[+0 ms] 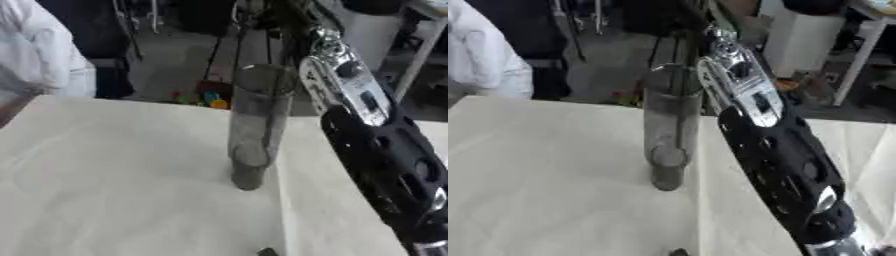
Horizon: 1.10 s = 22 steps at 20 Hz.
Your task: Arrange flowers into the vase.
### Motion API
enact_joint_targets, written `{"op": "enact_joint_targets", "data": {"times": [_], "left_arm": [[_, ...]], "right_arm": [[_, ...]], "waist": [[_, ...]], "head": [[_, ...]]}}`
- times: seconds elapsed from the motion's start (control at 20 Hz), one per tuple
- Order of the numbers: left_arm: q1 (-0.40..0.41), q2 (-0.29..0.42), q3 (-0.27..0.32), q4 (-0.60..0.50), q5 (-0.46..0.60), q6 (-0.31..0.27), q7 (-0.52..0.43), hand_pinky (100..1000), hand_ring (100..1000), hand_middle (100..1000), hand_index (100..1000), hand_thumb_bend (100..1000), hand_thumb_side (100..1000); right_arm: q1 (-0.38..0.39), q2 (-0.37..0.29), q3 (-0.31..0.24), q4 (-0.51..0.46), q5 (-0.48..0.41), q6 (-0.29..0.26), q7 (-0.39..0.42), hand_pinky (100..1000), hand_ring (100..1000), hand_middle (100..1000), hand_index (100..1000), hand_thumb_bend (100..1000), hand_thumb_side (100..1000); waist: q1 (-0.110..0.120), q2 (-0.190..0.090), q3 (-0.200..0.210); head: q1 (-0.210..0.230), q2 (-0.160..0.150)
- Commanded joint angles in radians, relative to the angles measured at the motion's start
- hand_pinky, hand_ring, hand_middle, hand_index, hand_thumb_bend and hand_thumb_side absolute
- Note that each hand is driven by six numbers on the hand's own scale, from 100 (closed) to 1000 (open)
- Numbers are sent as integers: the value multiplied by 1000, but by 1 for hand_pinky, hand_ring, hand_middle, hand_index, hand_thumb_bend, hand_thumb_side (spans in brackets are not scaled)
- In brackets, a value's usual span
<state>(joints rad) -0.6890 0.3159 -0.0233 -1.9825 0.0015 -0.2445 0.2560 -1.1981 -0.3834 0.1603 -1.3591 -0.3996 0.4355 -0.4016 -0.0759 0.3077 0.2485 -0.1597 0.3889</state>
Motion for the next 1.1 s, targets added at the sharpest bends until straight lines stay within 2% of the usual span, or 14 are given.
{"op": "enact_joint_targets", "data": {"times": [0.05, 0.3, 0.8, 1.1], "left_arm": [[-18, 3, -4, -18, 5, 2, -1, 903, 994, 909, 1000, 153, 1000], [-18, 1, -4, -18, 7, 2, -2, 904, 994, 910, 1000, 151, 1000], [-24, -4, -6, -18, 9, 1, -6, 904, 995, 910, 1000, 147, 1000], [-26, -7, -6, -18, 9, 0, -7, 904, 995, 910, 1000, 150, 1000]], "right_arm": [[-16, -22, -16, -16, -5, -32, 12, 984, 738, 566, 100, 523, 553], [-10, -18, -24, -20, -36, -101, 16, 1000, 795, 657, 101, 523, 553], [-8, -7, -30, -20, -66, -181, 32, 1000, 809, 672, 106, 520, 561], [-6, -4, -22, -16, -58, -195, 48, 1000, 808, 655, 100, 535, 598]], "waist": [[11, -18, 2], [12, -14, 5], [14, -6, 9], [13, -2, 10]], "head": [[2, -14], [3, -18], [1, -22], [-1, -25]]}}
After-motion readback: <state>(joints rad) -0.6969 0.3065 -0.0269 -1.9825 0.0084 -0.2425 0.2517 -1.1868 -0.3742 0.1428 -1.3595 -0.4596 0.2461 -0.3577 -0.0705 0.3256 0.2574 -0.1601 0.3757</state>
